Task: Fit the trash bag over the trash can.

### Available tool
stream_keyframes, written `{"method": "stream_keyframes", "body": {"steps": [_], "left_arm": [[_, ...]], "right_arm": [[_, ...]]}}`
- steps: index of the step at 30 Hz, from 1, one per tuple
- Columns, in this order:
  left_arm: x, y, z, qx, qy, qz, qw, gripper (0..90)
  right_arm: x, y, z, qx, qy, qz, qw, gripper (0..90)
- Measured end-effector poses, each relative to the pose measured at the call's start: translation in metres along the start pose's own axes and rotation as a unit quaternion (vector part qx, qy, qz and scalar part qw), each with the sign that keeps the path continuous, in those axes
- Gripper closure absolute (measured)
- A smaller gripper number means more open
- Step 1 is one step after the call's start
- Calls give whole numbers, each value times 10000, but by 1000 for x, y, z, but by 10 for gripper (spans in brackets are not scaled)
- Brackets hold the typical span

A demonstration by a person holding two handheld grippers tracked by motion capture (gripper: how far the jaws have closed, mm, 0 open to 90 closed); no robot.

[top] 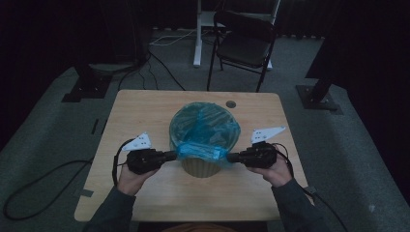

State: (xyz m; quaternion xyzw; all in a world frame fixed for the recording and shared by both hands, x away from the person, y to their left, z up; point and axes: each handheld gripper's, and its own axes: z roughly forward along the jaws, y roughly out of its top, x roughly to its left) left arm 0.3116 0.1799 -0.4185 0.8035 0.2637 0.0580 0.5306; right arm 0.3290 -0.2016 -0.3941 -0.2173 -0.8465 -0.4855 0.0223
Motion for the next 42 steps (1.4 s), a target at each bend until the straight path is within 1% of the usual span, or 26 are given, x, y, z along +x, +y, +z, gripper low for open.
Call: {"method": "stream_keyframes", "body": {"steps": [3, 5, 8, 10, 14, 15, 18, 19, 20, 21, 22, 25, 26, 27, 28, 30, 31, 32, 36, 38, 40, 41, 42], "left_arm": [[0, -3, 6, 150, 51, 36, 9999, 879], [1, -6, 9, 179, 32, 15, 9998, 881], [1, -7, 10, 169, 51, -7, 9998, 886], [0, -6, 8, 170, 114, 43, 9998, 887], [-1, -5, 3, 130, 153, 76, 9998, 885], [-2, -4, 0, 74, 183, 114, 9997, 885], [-2, -1, -8, -113, 232, 160, 9995, 764], [-2, 2, -14, -217, 213, 172, 9994, 730], [-2, 3, -16, -259, 211, 170, 9993, 671], [-1, 5, -19, -337, 178, 169, 9991, 630], [-1, 6, -21, -409, 120, 181, 9989, 615], [-2, 9, -24, -478, 121, 241, 9985, 551], [-3, 11, -24, -528, 72, 280, 9982, 551], [-3, 11, -24, -528, 72, 280, 9982, 536], [-5, 14, -23, -527, 61, 333, 9980, 533], [-7, 15, -20, -501, 68, 361, 9981, 537], [-8, 15, -18, -471, 86, 373, 9982, 559], [-9, 16, -15, -412, 127, 379, 9983, 596], [-9, 14, -7, -343, 77, 439, 9984, 790], [-10, 12, -4, -320, 49, 478, 9983, 856], [-11, 11, -3, -286, 48, 501, 9983, 883], [-12, 8, -3, -222, 32, 542, 9983, 887], [-12, 7, -3, -206, 67, 559, 9982, 890]], "right_arm": [[-1, -1, 3, 68, -9, -38, 10000, 900], [-2, -3, 4, 95, 12, -6, 10000, 900], [-2, -4, 5, 115, 24, 24, 9999, 900], [-2, -6, 5, 138, 16, -4, 9999, 900], [-2, -6, 4, 177, -14, -7, 9998, 900], [-2, -6, 5, 182, -13, -4, 9998, 900], [-1, -5, 4, 161, -53, -29, 9999, 900], [-1, -5, 4, 163, -73, -30, 9998, 900], [-2, -4, 4, 140, -81, -33, 9999, 900], [-2, -4, 4, 136, -86, -34, 9999, 900], [-2, -4, 4, 144, -96, -37, 9998, 900], [-2, -3, 5, 149, -105, -44, 9998, 900], [-2, -3, 5, 163, -114, -52, 9998, 900], [-2, -3, 5, 163, -114, -52, 9998, 900], [-2, -3, 6, 168, -130, -46, 9998, 900], [-2, -2, 6, 156, -131, -54, 9998, 900], [-2, -2, 6, 155, -136, -53, 9998, 900], [-3, -2, 7, 144, -138, -50, 9998, 900], [-4, -1, 8, 121, -131, -39, 9998, 900], [-4, -1, 8, 120, -109, -34, 9999, 900], [-4, -1, 8, 127, -105, -48, 9999, 900], [-3, -3, 8, 158, -86, -61, 9998, 900], [-2, -3, 8, 166, -79, -77, 9998, 900]]}}
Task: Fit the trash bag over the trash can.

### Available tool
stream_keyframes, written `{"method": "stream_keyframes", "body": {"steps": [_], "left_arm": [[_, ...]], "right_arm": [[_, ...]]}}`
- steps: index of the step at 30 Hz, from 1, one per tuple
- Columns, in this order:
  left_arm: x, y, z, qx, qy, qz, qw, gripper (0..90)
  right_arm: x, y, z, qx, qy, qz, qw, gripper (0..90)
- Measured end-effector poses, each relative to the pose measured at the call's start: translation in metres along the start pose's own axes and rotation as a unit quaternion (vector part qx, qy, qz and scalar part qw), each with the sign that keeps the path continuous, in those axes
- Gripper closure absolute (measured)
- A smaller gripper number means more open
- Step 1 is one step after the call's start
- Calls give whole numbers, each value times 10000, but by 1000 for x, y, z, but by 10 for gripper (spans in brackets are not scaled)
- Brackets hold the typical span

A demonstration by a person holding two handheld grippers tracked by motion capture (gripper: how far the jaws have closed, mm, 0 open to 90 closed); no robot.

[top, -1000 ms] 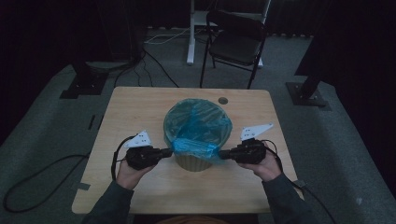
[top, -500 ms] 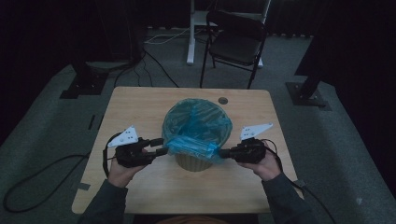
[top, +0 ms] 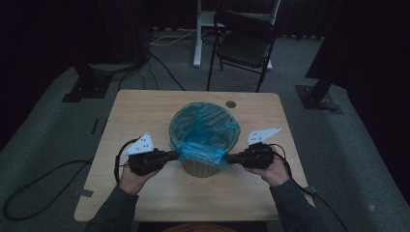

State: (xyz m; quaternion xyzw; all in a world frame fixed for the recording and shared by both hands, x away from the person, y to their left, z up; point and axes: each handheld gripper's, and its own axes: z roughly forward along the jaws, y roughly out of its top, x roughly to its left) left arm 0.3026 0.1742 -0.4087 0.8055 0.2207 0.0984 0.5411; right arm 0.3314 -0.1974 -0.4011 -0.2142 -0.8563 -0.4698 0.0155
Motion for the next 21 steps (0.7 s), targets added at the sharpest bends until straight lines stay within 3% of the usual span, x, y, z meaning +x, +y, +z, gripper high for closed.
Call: {"method": "stream_keyframes", "body": {"steps": [7, 13, 15, 16, 21], "left_arm": [[-1, -9, 2, 173, 38, 38, 9998, 894], [0, -18, 12, 484, 53, 43, 9988, 894], [0, -20, 15, 551, 61, 61, 9984, 894], [1, -24, 22, 707, 92, 92, 9974, 894], [5, -29, 25, 867, 187, 83, 9960, 893]], "right_arm": [[3, -1, -6, -83, 34, -41, 10000, 889], [6, 0, -7, -120, 115, -139, 9998, 888], [7, 0, -6, -98, 120, -156, 9998, 890], [8, -2, -2, -12, 176, -204, 9996, 893], [6, -5, 2, 202, 118, -260, 9994, 897]]}}
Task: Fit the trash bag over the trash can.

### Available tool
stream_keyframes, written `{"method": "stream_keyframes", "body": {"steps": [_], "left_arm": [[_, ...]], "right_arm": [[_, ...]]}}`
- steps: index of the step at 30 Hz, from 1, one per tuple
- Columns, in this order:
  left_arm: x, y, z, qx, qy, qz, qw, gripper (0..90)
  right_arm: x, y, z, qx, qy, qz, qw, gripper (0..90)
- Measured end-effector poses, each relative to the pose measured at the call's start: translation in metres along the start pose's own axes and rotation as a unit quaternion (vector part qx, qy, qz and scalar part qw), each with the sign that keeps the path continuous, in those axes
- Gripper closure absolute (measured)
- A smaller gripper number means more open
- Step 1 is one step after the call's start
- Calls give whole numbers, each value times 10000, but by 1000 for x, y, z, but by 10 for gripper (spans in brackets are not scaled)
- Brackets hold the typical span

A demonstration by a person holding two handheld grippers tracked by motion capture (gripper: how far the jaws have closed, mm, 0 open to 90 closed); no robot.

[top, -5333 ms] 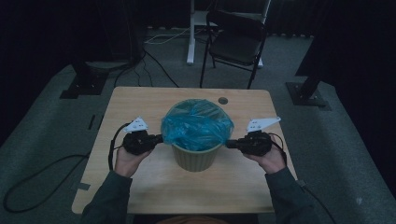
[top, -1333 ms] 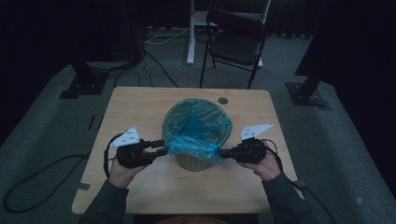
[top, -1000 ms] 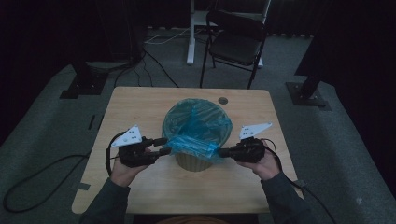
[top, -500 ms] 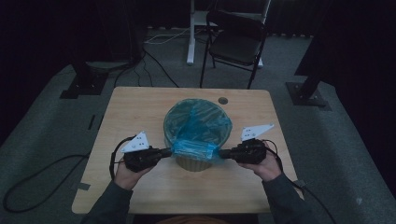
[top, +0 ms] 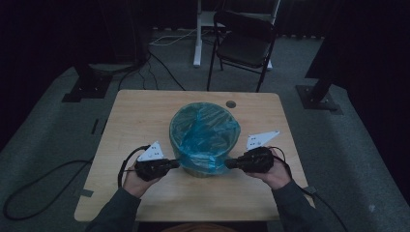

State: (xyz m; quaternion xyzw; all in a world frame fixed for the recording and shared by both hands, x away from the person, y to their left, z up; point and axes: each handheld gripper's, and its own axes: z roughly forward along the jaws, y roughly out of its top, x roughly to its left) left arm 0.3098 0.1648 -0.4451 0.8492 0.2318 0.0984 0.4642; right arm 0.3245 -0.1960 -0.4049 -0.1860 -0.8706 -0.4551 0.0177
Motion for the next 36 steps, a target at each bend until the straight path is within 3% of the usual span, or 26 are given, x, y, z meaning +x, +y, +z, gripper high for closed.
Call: {"method": "stream_keyframes", "body": {"steps": [7, 16, 20, 26, 36], "left_arm": [[11, -7, -1, 81, 112, -214, 9997, 888], [17, -12, -5, 107, 241, -372, 9990, 811], [17, -14, -15, -25, 282, -438, 9986, 726], [18, -17, -27, -217, 198, -505, 9983, 625], [22, -30, -44, -278, 321, -665, 9969, 591]], "right_arm": [[-12, -11, -2, 88, -127, 229, 9996, 899], [-11, -14, -1, 249, -92, 186, 9995, 874], [-7, -13, -9, 81, 36, 116, 9999, 781], [-6, -11, -24, -175, -162, 151, 9996, 745], [-11, -8, -24, -428, -345, 289, 9981, 687]]}}
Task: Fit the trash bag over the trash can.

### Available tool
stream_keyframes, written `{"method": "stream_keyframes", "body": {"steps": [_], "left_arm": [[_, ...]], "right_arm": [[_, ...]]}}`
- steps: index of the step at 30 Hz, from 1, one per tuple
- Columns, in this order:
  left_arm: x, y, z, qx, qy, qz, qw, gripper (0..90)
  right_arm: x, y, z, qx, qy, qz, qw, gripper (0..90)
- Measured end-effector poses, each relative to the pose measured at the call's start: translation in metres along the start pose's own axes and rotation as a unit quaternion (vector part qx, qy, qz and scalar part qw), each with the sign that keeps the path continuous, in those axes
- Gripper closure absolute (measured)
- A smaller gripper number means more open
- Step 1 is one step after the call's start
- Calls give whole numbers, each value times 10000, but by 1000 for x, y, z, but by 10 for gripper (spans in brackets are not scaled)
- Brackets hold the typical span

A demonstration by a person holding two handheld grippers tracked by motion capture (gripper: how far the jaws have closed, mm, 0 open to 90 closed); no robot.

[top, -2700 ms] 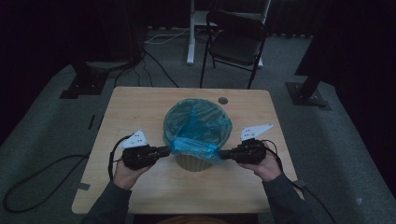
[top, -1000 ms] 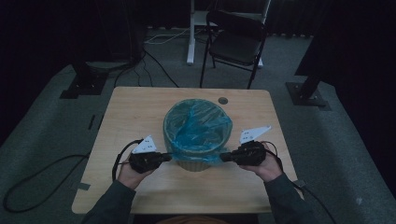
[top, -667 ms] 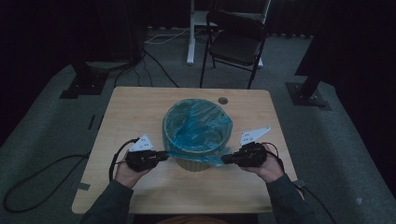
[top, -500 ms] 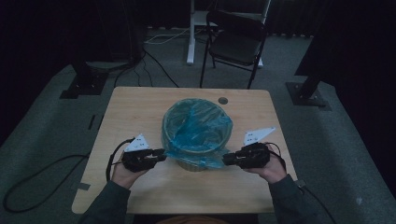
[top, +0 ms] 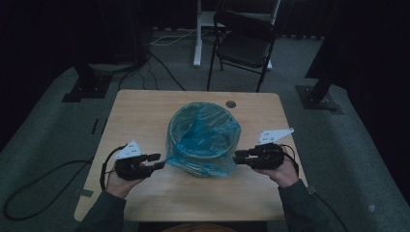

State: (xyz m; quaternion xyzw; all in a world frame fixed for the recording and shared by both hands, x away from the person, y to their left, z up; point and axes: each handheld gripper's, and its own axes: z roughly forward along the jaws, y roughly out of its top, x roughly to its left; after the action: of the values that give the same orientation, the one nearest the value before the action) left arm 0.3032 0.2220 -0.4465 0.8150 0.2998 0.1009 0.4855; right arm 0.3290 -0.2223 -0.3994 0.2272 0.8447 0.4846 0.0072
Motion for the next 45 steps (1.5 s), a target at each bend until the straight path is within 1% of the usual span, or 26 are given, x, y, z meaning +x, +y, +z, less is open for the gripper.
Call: {"method": "stream_keyframes", "body": {"steps": [4, 6, 7, 8, 10, 12, 15, 16, 17, 18, 19, 20, 22, 24, 26, 32, 36, 38, 39, 40, 42, 43, 44, 45], "left_arm": [[2, -2, -5, -91, 70, -76, 9999, 587], [3, -1, -7, -159, 42, -97, 9998, 587], [3, -1, -7, -159, 42, -97, 9998, 587], [2, 2, -9, -229, 21, -82, 9997, 580], [1, 3, -9, -234, 22, -64, 9997, 577], [1, 6, -14, -312, 43, -44, 9995, 575], [5, 4, -18, -331, 93, -102, 9994, 575], [5, 4, -18, -331, 93, -102, 9994, 575], [8, 0, -18, -267, 155, -147, 9994, 575], [8, 0, -18, -267, 155, -147, 9994, 575], [10, -4, -19, -262, 187, -211, 9993, 575], [11, -6, -21, -263, 205, -222, 9992, 575], [11, -7, -21, -281, 219, -237, 9991, 575], [13, -8, -26, -321, 270, -266, 9988, 575], [15, -9, -29, -339, 306, -294, 9985, 575], [17, -10, -32, -400, 328, -352, 9980, 575], [15, 3, -26, -516, 222, -279, 9980, 575], [15, 3, -26, -516, 222, -279, 9980, 575], [13, 13, -21, -560, 161, -207, 9981, 575], [12, 18, -18, -581, 148, -175, 9981, 575], [11, 26, -15, -597, 120, -99, 9981, 575], [10, 31, -14, -623, 106, -69, 9980, 574], [10, 31, -14, -623, 106, -69, 9980, 572], [9, 37, -13, -667, 81, -22, 9977, 572]], "right_arm": [[1, 1, 7, 47, 28, -22, 10000, 668], [3, 3, 10, 90, -3, -54, 9999, 664], [3, 3, 10, 90, -3, -54, 9999, 664], [4, 5, 14, 117, 37, -68, 9999, 654], [4, 5, 15, 119, 35, -79, 9999, 653], [4, 6, 19, 142, 11, -79, 9999, 659], [4, 7, 23, 147, -3, -73, 9999, 719], [4, 7, 23, 147, -3, -73, 9999, 719], [4, 8, 24, 150, -46, -82, 9998, 790], [4, 8, 24, 150, -46, -82, 9998, 790], [4, 9, 23, 133, -72, -68, 9999, 867], [3, 9, 22, 122, -73, -59, 9999, 888], [3, 10, 21, 118, -101, -49, 9999, 900], [3, 10, 20, 148, -134, -91, 9998, 900], [3, 10, 18, 191, -227, -139, 9995, 900], [0, 6, 13, 217, -307, -82, 9993, 900], [-5, 3, 6, 239, -433, -7, 9988, 900], [-6, 2, 4, 245, -458, 0, 9986, 900], [-8, 2, 1, 271, -516, 17, 9983, 900], [-8, 1, -1, 254, -544, 24, 9982, 892], [-10, 1, -6, 168, -613, 50, 9980, 844], [-11, 1, -9, 127, -657, 83, 9977, 836], [-11, 1, -9, 127, -657, 83, 9977, 836], [-13, 2, -12, 79, -671, 89, 9977, 817]]}}
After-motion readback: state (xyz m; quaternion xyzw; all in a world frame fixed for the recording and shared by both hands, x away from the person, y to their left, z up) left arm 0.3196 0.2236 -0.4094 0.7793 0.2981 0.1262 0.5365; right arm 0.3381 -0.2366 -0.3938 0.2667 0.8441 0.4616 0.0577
